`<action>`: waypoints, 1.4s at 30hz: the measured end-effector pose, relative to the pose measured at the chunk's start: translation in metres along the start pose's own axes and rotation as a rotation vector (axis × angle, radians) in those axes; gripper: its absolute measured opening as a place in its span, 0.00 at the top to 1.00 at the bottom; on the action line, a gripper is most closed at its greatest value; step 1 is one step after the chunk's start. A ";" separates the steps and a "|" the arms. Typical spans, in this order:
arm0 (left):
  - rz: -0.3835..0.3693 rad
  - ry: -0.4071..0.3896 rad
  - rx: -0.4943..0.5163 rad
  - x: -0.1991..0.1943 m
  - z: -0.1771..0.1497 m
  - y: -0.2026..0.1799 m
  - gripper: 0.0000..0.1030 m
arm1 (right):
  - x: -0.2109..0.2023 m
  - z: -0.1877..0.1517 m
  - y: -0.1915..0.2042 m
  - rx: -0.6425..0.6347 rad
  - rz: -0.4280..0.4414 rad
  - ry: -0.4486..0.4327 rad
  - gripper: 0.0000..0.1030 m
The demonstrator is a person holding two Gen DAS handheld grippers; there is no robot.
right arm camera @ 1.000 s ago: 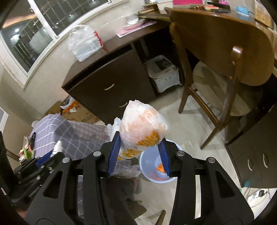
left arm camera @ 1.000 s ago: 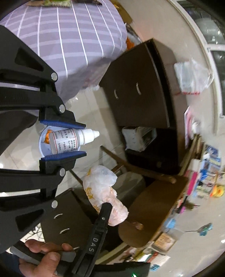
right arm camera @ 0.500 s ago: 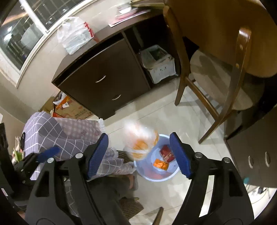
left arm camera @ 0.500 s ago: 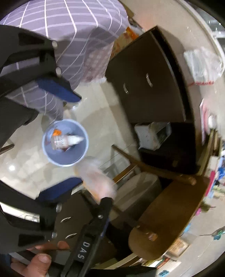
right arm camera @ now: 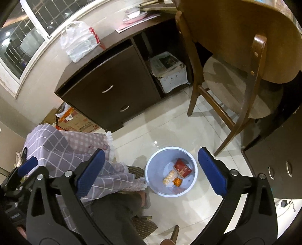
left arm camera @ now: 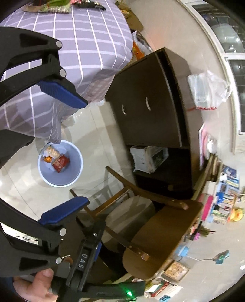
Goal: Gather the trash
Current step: 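Move both tools back over the trash pile on the table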
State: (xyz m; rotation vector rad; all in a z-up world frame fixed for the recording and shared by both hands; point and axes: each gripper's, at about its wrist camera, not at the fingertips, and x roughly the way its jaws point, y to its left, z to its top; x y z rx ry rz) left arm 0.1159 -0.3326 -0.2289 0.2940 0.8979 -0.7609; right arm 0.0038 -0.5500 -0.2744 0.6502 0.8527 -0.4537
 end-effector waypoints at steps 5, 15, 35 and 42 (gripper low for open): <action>0.007 -0.069 -0.024 -0.034 0.001 0.010 0.09 | -0.017 0.001 0.019 -0.023 0.024 -0.033 0.06; 0.058 -0.171 -0.069 -0.093 -0.008 0.042 0.07 | -0.053 0.003 0.073 -0.104 0.098 -0.092 0.06; 0.262 -0.279 -0.274 -0.189 -0.079 0.162 0.07 | -0.068 -0.051 0.257 -0.412 0.324 -0.035 0.06; 0.353 -0.274 -0.401 -0.212 -0.125 0.219 0.07 | -0.054 -0.088 0.314 -0.509 0.385 0.035 0.06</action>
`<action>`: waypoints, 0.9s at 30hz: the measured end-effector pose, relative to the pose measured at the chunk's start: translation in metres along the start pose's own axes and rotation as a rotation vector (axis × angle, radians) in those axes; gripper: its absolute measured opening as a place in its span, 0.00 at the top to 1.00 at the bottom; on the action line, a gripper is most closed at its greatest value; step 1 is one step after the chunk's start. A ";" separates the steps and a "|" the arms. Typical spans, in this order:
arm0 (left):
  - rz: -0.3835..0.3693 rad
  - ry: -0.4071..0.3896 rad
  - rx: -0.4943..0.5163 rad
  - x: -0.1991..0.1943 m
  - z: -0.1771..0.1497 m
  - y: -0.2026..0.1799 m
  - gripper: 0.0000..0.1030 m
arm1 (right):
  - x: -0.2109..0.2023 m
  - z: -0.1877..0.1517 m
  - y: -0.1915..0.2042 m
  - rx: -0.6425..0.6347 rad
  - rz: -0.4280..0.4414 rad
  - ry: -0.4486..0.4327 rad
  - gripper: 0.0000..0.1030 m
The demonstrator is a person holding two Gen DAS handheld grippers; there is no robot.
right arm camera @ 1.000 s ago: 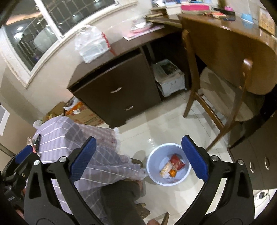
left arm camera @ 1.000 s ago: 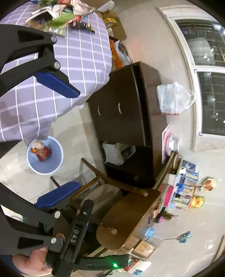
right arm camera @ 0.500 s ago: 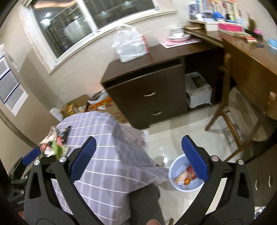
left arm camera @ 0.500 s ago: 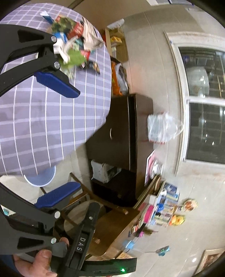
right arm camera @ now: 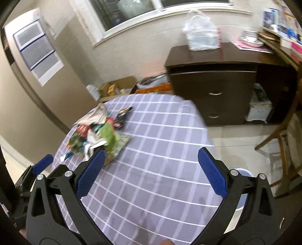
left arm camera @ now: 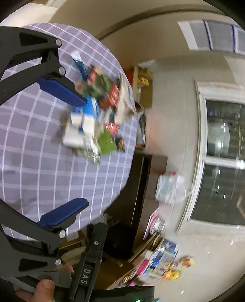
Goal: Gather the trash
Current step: 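Move both tools back over the trash pile on the table, then grasp the white toothpaste box with the right tool while the left tool grasps the blue toothpaste tube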
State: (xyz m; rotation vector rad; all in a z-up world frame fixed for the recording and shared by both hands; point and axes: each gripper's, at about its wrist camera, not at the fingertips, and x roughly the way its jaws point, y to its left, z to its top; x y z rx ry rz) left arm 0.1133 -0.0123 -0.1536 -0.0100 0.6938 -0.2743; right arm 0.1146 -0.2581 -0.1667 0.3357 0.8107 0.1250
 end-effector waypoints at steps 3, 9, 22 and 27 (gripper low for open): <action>0.043 0.005 -0.034 -0.003 -0.008 0.031 0.07 | 0.018 -0.003 0.026 -0.033 0.033 0.039 0.06; 0.142 0.039 -0.084 0.001 -0.025 0.087 0.07 | 0.060 -0.014 0.076 -0.110 0.116 0.126 0.06; 0.284 0.167 -0.084 0.056 -0.036 0.183 0.07 | 0.123 -0.023 0.135 -0.143 0.162 0.216 0.34; 0.289 0.204 0.003 0.085 -0.028 0.192 0.07 | 0.126 -0.022 0.136 -0.122 0.181 0.225 0.60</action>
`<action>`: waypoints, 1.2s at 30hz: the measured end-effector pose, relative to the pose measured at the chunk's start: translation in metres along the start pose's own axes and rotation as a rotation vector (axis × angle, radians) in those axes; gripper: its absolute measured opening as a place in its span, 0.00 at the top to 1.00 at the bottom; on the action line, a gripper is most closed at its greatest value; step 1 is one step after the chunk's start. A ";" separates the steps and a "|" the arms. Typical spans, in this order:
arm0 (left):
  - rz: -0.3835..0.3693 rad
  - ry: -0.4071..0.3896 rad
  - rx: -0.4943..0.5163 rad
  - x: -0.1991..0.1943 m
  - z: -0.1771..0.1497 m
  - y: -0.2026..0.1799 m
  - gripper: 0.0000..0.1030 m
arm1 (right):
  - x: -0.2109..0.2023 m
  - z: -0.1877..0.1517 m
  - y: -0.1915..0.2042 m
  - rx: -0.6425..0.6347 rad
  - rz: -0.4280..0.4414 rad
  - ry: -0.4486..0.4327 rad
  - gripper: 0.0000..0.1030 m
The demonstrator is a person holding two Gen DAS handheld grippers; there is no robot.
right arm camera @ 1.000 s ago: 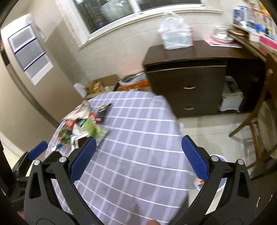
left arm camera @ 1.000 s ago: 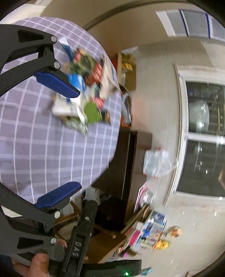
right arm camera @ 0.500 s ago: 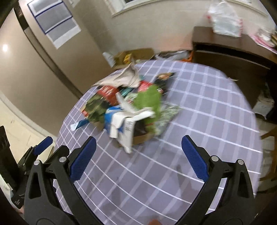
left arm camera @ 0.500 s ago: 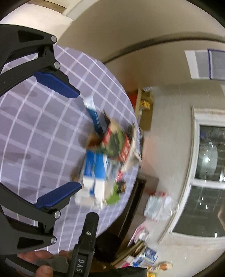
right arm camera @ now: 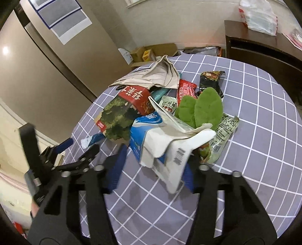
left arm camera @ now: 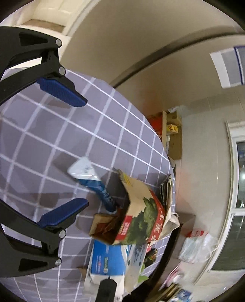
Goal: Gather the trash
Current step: 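Grasp the white toothpaste box with the right tool while the left tool grasps the blue toothpaste tube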
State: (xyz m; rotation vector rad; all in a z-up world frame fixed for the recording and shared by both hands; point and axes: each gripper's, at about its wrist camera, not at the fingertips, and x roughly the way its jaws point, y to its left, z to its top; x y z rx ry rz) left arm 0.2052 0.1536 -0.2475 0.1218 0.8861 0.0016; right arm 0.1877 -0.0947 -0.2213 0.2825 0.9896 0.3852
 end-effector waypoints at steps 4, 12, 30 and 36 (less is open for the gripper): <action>-0.046 0.015 0.050 0.013 0.007 -0.005 0.08 | 0.000 0.003 0.000 0.004 0.037 -0.010 0.78; -0.167 0.028 0.053 0.002 0.006 -0.017 0.77 | -0.022 -0.002 -0.004 -0.004 0.080 -0.050 0.88; -0.185 0.044 -0.022 -0.013 -0.012 -0.020 0.89 | -0.061 -0.023 -0.035 0.026 0.119 -0.081 0.90; -0.214 0.014 -0.055 -0.043 -0.027 -0.028 0.90 | -0.092 -0.029 -0.045 0.026 0.137 -0.128 0.91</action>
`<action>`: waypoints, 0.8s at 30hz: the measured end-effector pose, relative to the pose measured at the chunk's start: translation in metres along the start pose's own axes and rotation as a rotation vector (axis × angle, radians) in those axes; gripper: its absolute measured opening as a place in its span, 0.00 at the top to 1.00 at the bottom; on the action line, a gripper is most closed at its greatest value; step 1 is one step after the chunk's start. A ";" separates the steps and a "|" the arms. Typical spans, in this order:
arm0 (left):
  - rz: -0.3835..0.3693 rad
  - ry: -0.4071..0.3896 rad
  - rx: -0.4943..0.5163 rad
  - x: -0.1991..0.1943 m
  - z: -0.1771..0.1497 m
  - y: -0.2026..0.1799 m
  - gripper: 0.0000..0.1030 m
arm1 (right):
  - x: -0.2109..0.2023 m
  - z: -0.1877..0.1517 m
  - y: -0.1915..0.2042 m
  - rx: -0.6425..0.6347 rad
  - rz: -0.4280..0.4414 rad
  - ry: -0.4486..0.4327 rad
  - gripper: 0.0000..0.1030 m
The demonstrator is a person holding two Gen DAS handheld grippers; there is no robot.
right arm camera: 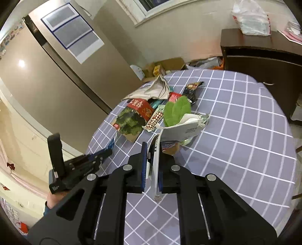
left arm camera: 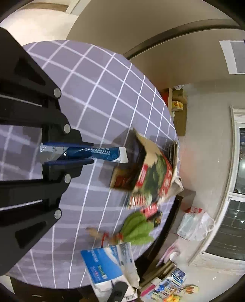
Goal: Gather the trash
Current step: 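Grasp the white toothpaste box with the right tool while the left tool grasps the blue toothpaste tube, then carry the box and tube to the blue bin and open both tools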
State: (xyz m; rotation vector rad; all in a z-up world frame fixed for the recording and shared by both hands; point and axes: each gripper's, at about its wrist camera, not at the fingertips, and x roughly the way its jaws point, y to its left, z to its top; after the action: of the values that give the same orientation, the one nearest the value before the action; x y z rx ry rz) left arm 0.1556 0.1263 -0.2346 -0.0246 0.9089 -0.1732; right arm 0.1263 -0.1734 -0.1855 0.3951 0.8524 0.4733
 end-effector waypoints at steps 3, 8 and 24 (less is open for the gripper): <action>-0.021 -0.023 0.000 -0.017 -0.005 -0.017 0.90 | -0.022 0.000 -0.005 0.000 0.007 -0.035 0.91; -0.073 -0.064 0.046 -0.038 -0.005 -0.062 0.90 | -0.059 0.002 -0.023 0.021 -0.008 -0.100 0.91; -0.298 -0.091 0.270 -0.040 0.011 -0.261 0.90 | -0.197 -0.014 -0.138 0.206 -0.197 -0.320 0.91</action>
State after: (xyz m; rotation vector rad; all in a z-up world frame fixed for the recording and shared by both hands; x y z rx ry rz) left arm 0.1042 -0.1254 -0.1720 0.0828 0.7817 -0.5667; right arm 0.0358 -0.3927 -0.1425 0.5541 0.6219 0.1333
